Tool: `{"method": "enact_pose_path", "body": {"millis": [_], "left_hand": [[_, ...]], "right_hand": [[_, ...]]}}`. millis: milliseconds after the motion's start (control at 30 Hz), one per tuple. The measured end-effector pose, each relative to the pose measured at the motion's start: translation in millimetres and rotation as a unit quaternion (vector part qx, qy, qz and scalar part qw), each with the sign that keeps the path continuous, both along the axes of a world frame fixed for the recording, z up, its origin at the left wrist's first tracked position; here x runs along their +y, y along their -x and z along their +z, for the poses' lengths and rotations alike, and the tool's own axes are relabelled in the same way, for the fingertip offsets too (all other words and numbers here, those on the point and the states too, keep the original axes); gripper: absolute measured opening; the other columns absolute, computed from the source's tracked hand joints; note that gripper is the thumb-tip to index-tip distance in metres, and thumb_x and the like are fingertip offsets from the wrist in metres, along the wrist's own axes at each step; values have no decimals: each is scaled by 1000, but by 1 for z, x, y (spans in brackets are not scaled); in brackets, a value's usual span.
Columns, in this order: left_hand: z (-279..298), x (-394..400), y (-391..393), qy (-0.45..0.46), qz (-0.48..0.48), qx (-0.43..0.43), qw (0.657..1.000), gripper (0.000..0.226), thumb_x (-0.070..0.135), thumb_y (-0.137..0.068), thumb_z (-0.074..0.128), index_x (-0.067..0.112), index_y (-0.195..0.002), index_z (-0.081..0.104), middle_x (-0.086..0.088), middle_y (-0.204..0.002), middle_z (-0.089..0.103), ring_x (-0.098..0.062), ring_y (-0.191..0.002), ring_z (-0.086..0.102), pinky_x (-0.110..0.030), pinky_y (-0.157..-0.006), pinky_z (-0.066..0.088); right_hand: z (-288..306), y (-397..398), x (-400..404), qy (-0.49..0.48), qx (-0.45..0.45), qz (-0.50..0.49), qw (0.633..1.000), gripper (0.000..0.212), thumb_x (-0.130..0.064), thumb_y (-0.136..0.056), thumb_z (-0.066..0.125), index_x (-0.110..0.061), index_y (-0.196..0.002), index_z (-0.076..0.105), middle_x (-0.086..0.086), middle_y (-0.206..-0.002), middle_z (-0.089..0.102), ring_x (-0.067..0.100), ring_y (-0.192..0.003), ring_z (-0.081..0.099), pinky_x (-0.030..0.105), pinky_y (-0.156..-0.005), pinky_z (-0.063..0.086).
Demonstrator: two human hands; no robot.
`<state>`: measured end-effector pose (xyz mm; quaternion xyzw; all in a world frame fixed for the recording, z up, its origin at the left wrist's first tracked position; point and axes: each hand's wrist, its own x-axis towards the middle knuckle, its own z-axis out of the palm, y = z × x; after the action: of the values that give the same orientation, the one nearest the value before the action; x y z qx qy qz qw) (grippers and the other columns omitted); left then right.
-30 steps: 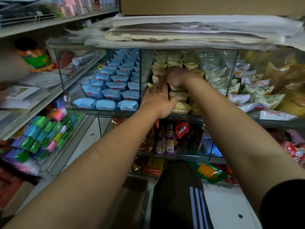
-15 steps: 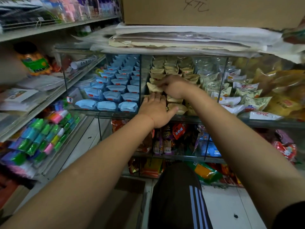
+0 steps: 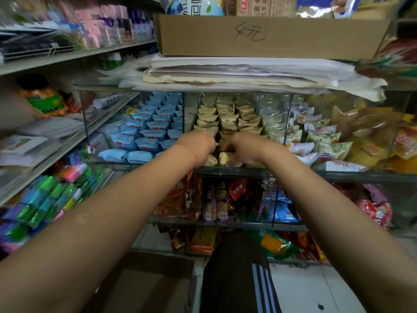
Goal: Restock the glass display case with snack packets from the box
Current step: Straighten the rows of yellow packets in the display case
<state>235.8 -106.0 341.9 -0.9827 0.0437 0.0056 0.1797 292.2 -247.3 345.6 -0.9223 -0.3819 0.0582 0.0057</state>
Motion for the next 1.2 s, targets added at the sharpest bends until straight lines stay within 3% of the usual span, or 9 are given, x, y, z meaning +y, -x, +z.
{"method": "enact_pose_path", "body": {"millis": [167,267,433,633,800,900,1000,1133,1200], "left_hand": [[-8,-3,0,-43,-12,-97,994,24,4,-89,52,13,-109,61,-7,-110,65,-28,-102,62,-33,-70,41],[-12,-8,-6,-48,0,-89,995,23,11,-89,56,15,-110,63,-6,-110,65,-26,-101,63,-31,-67,39],[-7,-20,-19,7,47,-79,996,25,1,-86,59,5,-110,64,-13,-116,64,-31,-106,62,-37,-74,48],[-3,-15,-39,62,96,-53,992,39,-5,-84,61,1,-122,56,-17,-126,56,-33,-113,58,-40,-87,51],[10,-12,-36,62,86,-4,994,40,-3,-85,60,6,-124,59,-16,-123,58,-31,-109,60,-36,-83,50],[16,-14,-26,28,77,11,997,36,5,-87,61,10,-122,59,-11,-123,58,-28,-112,57,-36,-76,48],[25,-17,-17,9,78,48,996,43,28,-83,71,18,-123,57,-4,-123,58,-23,-110,57,-34,-72,50],[20,-20,-9,48,30,50,997,52,49,-85,64,21,-129,58,-2,-128,56,-24,-115,54,-37,-84,52],[15,-21,-5,63,20,28,997,54,53,-87,61,22,-130,57,-3,-130,55,-24,-117,53,-34,-80,48]], "right_hand": [[-10,-3,3,-9,-108,-18,994,43,-30,-77,72,-18,-116,59,8,-113,64,28,-101,61,29,-70,45],[-14,-9,3,-44,-100,-5,994,49,-27,-78,73,-19,-123,54,9,-120,62,29,-108,60,31,-75,47],[-19,-27,10,-61,-122,-15,991,36,-18,-84,64,-15,-119,57,12,-119,60,30,-105,60,29,-73,44],[-13,-41,26,-75,-75,-41,994,43,-25,-87,65,-18,-128,55,11,-129,42,32,-106,58,34,-84,48],[-4,-30,16,-66,-22,-27,997,51,-29,-80,76,-23,-128,59,5,-130,56,24,-115,55,28,-92,44],[12,-16,5,-62,2,-22,998,55,-31,-79,77,-23,-130,58,0,-128,61,21,-114,57,28,-91,45],[31,-4,-10,-61,-12,-33,998,55,-28,-81,76,-20,-132,57,2,-132,58,23,-119,54,30,-93,43],[33,5,-26,95,-33,-67,993,43,-24,-82,74,-11,-121,63,5,-111,64,25,-101,61,32,-81,50],[20,7,-28,135,-56,-76,986,33,-17,-84,68,-8,-116,63,7,-102,62,25,-92,61,31,-70,47]]}}
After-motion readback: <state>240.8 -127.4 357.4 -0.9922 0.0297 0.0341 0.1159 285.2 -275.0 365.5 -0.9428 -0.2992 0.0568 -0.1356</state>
